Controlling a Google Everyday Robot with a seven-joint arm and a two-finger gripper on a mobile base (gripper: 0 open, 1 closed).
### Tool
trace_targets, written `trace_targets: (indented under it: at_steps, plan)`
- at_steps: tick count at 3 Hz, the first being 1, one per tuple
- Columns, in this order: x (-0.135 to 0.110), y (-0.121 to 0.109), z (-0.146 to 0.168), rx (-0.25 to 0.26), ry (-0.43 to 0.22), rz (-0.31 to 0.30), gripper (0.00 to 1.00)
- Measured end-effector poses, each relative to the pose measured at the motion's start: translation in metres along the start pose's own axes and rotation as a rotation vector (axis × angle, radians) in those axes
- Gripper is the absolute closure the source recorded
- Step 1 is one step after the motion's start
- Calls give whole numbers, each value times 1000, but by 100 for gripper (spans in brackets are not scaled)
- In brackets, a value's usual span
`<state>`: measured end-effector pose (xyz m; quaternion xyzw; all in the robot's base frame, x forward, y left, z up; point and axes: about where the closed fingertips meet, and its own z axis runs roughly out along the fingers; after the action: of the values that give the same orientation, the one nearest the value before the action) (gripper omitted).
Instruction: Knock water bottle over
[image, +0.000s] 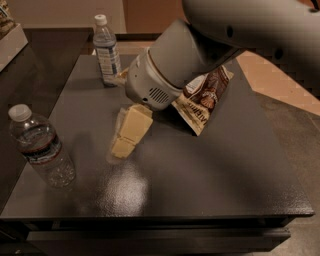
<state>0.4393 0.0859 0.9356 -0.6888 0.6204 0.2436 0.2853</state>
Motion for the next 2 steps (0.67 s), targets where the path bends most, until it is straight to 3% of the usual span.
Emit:
trace_targets:
  at_steps: [2]
  plan:
    - [-41, 8, 56, -67, -92, -30, 0]
